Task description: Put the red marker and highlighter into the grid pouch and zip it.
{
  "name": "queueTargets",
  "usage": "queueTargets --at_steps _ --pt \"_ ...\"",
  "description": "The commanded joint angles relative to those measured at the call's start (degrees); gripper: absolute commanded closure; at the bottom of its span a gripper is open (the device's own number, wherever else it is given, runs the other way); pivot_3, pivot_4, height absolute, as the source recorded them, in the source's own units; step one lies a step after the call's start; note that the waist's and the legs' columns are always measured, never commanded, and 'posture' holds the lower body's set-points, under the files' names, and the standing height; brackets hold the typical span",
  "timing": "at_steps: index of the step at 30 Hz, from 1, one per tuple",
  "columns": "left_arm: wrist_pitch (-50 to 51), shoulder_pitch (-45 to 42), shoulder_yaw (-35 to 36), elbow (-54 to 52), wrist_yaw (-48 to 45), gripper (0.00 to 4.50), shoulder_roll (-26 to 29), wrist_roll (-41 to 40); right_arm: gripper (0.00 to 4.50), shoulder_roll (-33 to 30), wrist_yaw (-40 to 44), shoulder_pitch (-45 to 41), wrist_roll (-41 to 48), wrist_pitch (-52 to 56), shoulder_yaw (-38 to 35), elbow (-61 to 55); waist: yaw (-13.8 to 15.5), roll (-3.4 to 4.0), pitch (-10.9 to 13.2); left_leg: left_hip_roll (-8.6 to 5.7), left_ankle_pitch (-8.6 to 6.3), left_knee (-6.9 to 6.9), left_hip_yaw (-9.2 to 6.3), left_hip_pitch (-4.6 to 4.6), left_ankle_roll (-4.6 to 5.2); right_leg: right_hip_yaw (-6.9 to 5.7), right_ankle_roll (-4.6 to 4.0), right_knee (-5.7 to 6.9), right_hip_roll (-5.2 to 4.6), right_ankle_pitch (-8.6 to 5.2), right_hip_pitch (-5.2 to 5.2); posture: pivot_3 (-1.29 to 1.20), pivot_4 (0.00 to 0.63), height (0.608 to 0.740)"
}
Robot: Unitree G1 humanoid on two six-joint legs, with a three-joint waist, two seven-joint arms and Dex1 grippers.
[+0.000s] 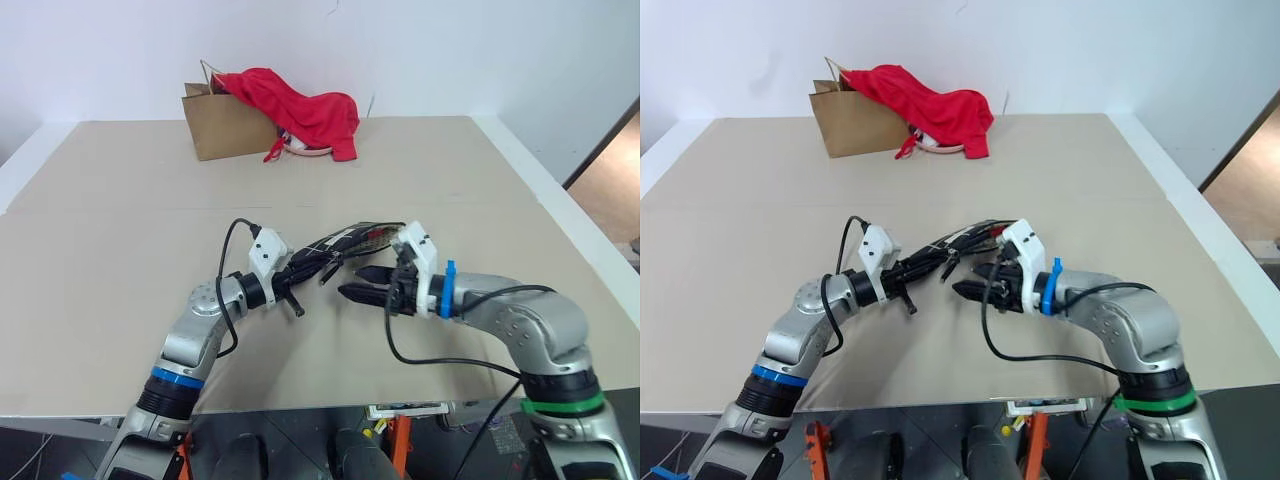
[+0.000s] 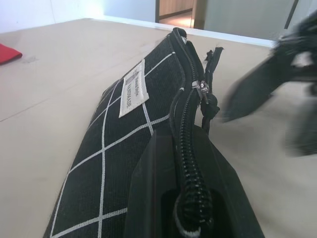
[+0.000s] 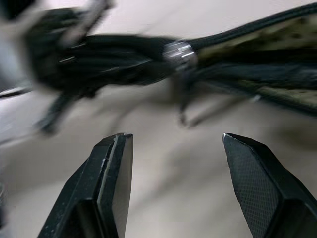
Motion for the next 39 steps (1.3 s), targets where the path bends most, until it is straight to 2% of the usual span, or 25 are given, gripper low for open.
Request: queueTargets --at_steps 1,7,10,13,15,26,31,35,39 --pt "0.05 -1.27 0.53 -1.24 0.46 4.50 -0.30 -0.34 1.35 2.99 -2.70 -2.42 -1.01 -0.79 0.35 0.56 0.01 0.00 0.00 0.00 0.00 0.00 -0.02 -0.03 0.00 -0.02 -0.01 0.00 0.00 -0.01 -0.02 0.00 0.150 0.740" --pt "0.28 -1.35 0.42 -1.29 0.63 4.50 -0.37 -0.56 1.35 6.69 -4.36 -5.22 -2.66 -2.19 1.08 2.92 0.00 0.00 0.00 0.00 -0.01 -0.01 -0.08 -0.11 0.00 -0.10 -0.06 -0.01 0.00 0.01 -0.07 0.00 0.150 0.740" --pt "0.17 -1.31 0.34 -1.28 0.80 4.50 -0.46 -0.52 2.12 7.47 -4.45 -5.43 -2.89 -2.55 0.98 3.03 -0.01 0.00 0.00 0.00 -0.01 0.00 -0.11 -0.11 0.00 -0.14 -0.05 -0.01 0.00 0.00 -0.06 0.00 0.150 0.740" --pt "0.04 -1.31 0.32 -1.19 1.00 4.50 -0.49 -0.50 3.40 7.10 -4.05 -5.06 -3.25 -2.89 1.03 2.86 -0.02 0.00 0.00 0.01 -0.01 0.00 -0.12 -0.11 0.00 -0.15 -0.05 -0.01 0.00 0.00 -0.06 0.00 0.150 0.740" --pt "-0.06 -1.21 0.31 -1.23 1.06 4.50 -0.38 -0.53 4.40 6.63 -3.76 -4.87 -3.37 -3.16 0.96 2.80 -0.01 0.00 0.00 0.01 -0.01 0.00 -0.13 -0.12 0.00 -0.16 -0.05 -0.01 0.00 0.00 -0.06 0.00 0.150 0.740" --pt "-0.35 -1.02 0.41 -1.38 0.96 4.50 -0.09 -0.47 4.46 1.47 -2.03 -4.26 -5.98 -5.91 -0.42 4.31 -0.01 0.00 0.00 -0.02 -0.01 0.00 -0.16 -0.17 0.00 -0.19 -0.05 -0.03 -0.02 0.00 -0.07 0.00 0.150 0.740" --pt "-0.37 -0.85 0.53 -1.44 0.76 4.50 0.19 -0.49 4.46 -6.55 2.56 -4.76 -9.29 -10.33 -0.92 7.03 0.00 0.01 0.01 -0.04 -0.01 0.00 -0.14 -0.18 0.00 -0.19 -0.05 -0.05 -0.04 -0.01 -0.07 0.00 0.150 0.740" --pt "-0.41 -0.91 0.56 -1.36 0.61 4.50 0.28 -0.40 4.46 -13.99 4.61 -7.84 -14.28 -17.09 -2.47 15.60 0.03 0.01 0.01 -0.06 -0.01 -0.01 -0.13 -0.18 0.00 -0.18 -0.03 -0.08 -0.06 -0.02 -0.06 0.00 0.150 0.740" --pt "-0.63 -0.81 0.53 -1.35 0.43 4.50 0.34 -0.38 4.46 -15.87 5.94 -9.58 -15.71 -20.68 -3.13 21.01 0.01 0.02 0.02 -0.07 -0.01 -0.01 -0.10 -0.16 0.00 -0.15 -0.04 -0.08 -0.06 -0.01 -0.07 0.00 0.150 0.740"
